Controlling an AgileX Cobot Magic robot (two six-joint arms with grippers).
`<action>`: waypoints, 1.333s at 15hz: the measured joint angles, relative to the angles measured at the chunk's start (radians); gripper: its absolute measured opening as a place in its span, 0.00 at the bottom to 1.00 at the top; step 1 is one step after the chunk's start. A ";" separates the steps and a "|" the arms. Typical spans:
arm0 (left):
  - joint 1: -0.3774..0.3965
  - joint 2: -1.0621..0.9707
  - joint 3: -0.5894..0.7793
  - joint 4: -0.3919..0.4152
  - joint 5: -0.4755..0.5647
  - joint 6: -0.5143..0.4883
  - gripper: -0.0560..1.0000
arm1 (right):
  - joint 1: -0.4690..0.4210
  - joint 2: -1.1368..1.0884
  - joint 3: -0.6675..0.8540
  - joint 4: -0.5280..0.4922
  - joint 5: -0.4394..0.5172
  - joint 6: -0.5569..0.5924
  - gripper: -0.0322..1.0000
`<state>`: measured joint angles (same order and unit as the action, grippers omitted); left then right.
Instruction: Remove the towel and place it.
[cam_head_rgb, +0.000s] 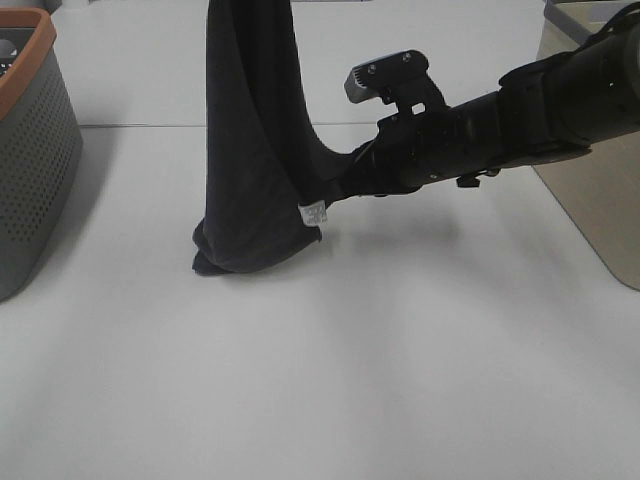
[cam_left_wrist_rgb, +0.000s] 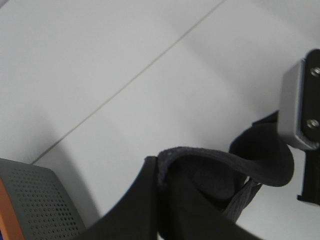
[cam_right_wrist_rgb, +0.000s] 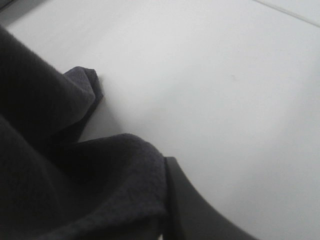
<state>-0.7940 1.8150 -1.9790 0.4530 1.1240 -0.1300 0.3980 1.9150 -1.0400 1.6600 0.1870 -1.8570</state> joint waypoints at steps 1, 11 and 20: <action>0.009 -0.010 0.000 -0.001 -0.009 -0.004 0.05 | 0.000 -0.020 0.007 -0.031 -0.008 0.027 0.05; 0.376 -0.129 0.074 -0.717 -0.295 0.339 0.05 | 0.000 -0.217 -0.260 -1.570 0.622 1.232 0.05; 0.466 -0.369 0.759 -0.800 -0.868 0.310 0.05 | 0.000 -0.217 -0.686 -1.823 0.915 1.255 0.05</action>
<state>-0.3280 1.4460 -1.2200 -0.3470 0.2560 0.1800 0.3980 1.6980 -1.7260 -0.1630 1.1020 -0.6020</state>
